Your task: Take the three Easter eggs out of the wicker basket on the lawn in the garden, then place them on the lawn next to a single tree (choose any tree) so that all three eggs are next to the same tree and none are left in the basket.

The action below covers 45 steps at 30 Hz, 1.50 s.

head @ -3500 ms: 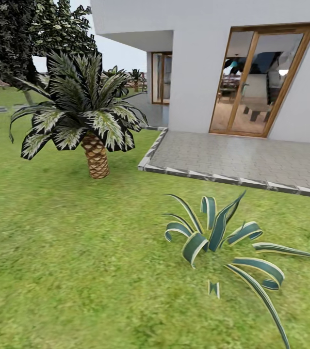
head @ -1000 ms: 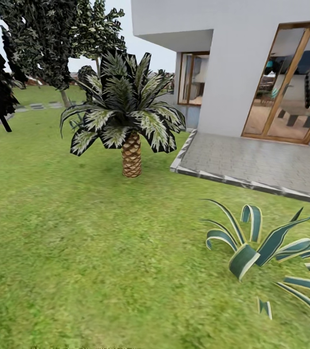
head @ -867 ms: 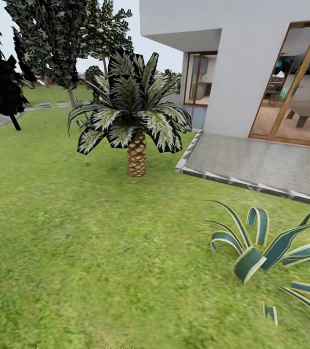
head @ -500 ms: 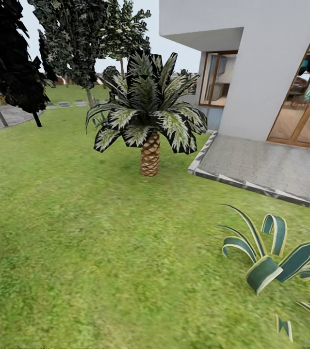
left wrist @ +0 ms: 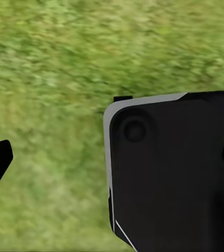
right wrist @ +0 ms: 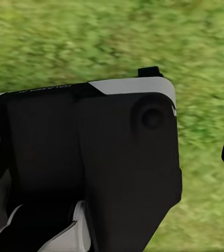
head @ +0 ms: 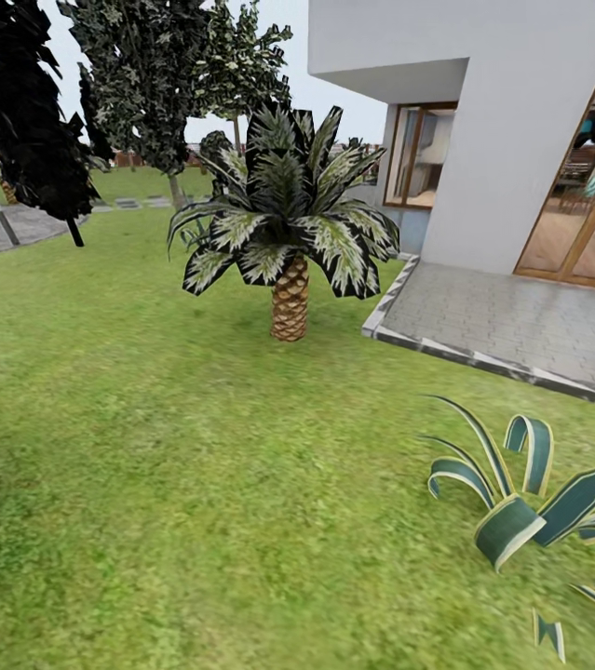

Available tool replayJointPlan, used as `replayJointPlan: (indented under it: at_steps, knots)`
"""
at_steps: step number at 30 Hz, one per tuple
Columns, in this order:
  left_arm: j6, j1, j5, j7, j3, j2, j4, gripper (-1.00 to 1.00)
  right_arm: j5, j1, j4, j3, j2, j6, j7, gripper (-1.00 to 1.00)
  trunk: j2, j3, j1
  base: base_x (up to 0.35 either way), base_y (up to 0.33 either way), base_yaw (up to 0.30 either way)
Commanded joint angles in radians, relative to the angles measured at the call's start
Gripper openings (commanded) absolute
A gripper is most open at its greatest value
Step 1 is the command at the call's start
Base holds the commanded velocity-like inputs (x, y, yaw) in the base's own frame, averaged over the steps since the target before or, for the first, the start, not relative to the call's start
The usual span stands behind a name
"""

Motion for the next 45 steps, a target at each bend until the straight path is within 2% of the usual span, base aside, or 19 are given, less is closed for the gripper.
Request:
replayJointPlan:
  at_steps: [1, 11, 23, 45]
  knots:
    - [-0.004, -0.001, 0.0, 0.001, -0.004, 0.0, 0.001, 1.0, 0.0, 0.0, -0.002, -0.005, 0.002, 0.006, 0.001, 1.0, -0.002, 0.0, 0.001, 0.0, 0.0, 0.001]
    - [-0.004, -0.001, -0.001, 0.001, -0.004, 0.0, 0.001, 1.0, 0.0, 0.0, -0.002, -0.005, 0.005, 0.006, 0.001, 1.0, -0.002, 0.015, 0.001, 0.028, 0.021, 0.0]
    - [-0.004, -0.001, 0.001, 0.001, -0.004, 0.0, 0.0, 1.0, 0.0, 0.0, -0.002, -0.005, 0.004, 0.006, 0.001, 1.0, -0.002, 0.027, 0.001, 0.089, 0.145, 0.0]
    - [-0.004, -0.001, 0.003, 0.001, -0.004, 0.001, 0.0, 1.0, 0.0, 0.0, 0.011, -0.001, 0.006, -0.017, 0.001, 1.0, -0.002, 0.055, 0.001, 0.039, 0.023, 0.0]
